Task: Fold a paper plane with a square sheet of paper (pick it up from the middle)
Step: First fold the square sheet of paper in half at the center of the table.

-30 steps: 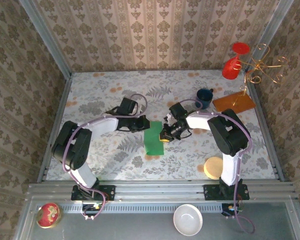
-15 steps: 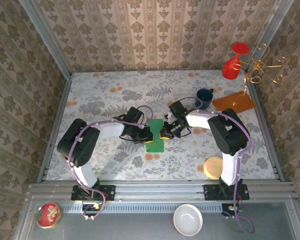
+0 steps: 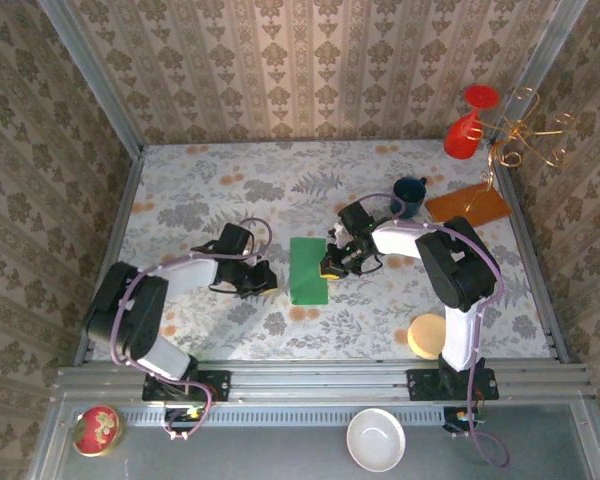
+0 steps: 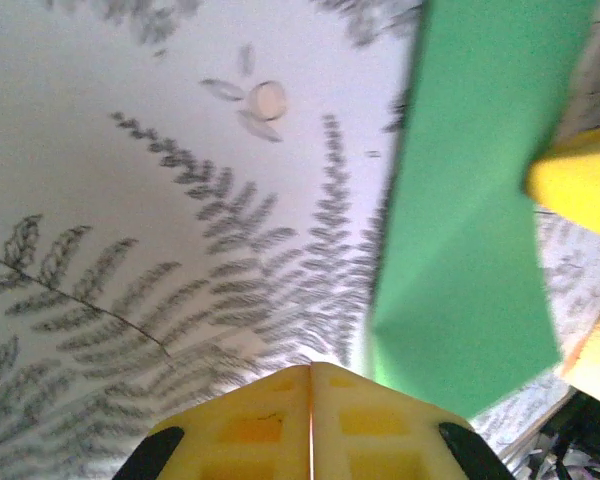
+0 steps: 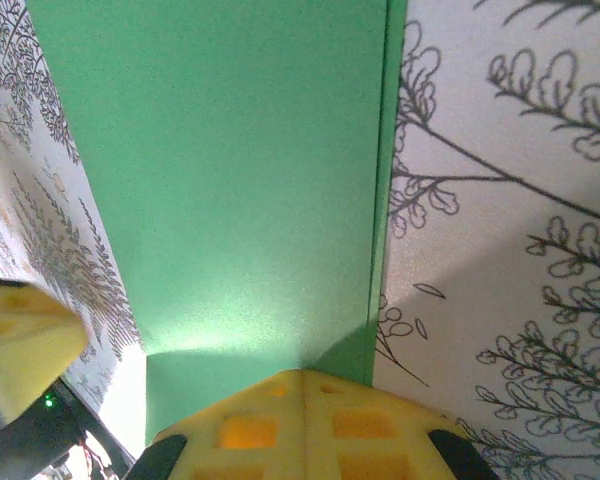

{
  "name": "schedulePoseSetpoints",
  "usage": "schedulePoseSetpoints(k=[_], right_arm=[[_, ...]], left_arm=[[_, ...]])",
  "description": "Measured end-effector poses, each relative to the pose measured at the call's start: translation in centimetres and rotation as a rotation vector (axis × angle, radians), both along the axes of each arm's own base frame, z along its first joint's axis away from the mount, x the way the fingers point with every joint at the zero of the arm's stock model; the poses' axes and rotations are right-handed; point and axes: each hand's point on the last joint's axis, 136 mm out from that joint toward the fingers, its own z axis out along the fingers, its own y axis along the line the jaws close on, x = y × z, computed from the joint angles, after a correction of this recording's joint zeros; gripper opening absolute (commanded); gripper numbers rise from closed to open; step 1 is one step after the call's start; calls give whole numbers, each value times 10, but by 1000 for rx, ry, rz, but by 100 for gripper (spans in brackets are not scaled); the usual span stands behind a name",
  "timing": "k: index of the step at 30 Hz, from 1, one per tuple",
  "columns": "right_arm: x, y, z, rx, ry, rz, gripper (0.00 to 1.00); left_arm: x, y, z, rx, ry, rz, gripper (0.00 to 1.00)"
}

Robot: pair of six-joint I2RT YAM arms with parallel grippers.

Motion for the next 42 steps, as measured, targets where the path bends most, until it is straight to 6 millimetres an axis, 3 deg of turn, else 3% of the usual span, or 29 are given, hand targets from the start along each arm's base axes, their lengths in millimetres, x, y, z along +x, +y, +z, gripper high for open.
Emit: schedulePoseSetpoints(k=[3, 6, 11, 16, 20, 25, 28, 31, 35, 38, 42], right_arm=[[-1, -1, -1, -1, 3, 0, 2], [-1, -1, -2, 1, 0, 0, 2], [-2, -1, -3, 4, -6, -1, 1], [-2, -1, -3, 6, -11, -1, 1], [-2, -1, -3, 6, -11, -1, 1], [-1, -1, -3, 6, -12, -1, 2], [-1, -1, -3, 6, -12, -1, 2], [-1, -1, -3, 6, -12, -1, 2], [-1, -1, -3, 7, -12, -1, 2], [-1, -1, -3, 6, -12, -1, 1], [-2, -1, -4, 8, -13, -1, 2]], left_arm=[[6, -19, 21, -29, -63, -40, 9], [10, -46, 29, -50, -88, -98, 9], [1, -77, 3, -35, -32, -182, 9], [-11, -63, -21, -9, 45, -183, 9], [-15, -46, -20, -20, 46, -166, 9], [-35, -13, -20, 45, 73, -148, 8], [-38, -5, -11, 62, 61, -143, 8], [-31, -14, 7, 39, 1, -154, 8], [-18, -43, 24, 1, -71, -197, 8], [-16, -63, 16, 4, -64, -239, 8], [-26, -65, -10, 59, -1, -264, 8]])
